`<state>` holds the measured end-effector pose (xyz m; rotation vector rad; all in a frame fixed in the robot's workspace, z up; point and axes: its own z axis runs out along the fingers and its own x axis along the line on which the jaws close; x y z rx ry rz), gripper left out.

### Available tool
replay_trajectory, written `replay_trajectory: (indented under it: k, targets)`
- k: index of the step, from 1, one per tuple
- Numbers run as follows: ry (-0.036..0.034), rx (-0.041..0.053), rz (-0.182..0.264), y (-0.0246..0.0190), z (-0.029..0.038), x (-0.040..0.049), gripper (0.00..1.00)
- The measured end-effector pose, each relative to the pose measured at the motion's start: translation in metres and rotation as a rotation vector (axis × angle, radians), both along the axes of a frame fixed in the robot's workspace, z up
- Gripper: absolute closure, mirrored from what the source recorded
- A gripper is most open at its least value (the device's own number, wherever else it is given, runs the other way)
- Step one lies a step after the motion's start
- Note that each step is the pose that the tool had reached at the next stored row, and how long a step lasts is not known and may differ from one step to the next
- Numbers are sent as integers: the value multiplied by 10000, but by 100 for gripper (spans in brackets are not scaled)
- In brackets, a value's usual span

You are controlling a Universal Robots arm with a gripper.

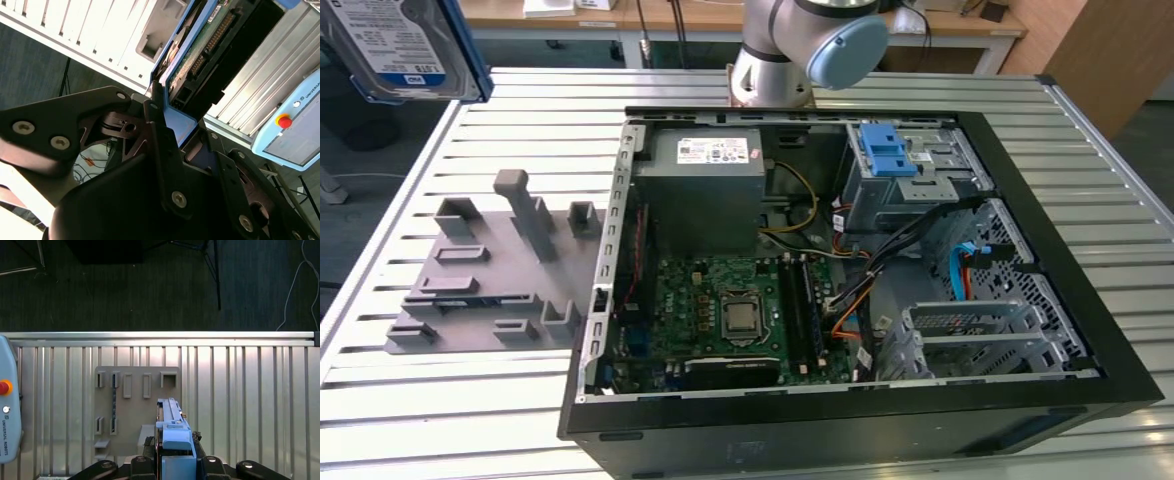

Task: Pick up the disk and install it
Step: 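Pick up the disk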

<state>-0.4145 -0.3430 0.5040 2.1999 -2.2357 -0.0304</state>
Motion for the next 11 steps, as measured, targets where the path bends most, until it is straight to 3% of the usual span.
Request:
replay_trajectory:
  k: [11]
  targets:
    - [-1, 0, 0, 0, 0, 28, 64]
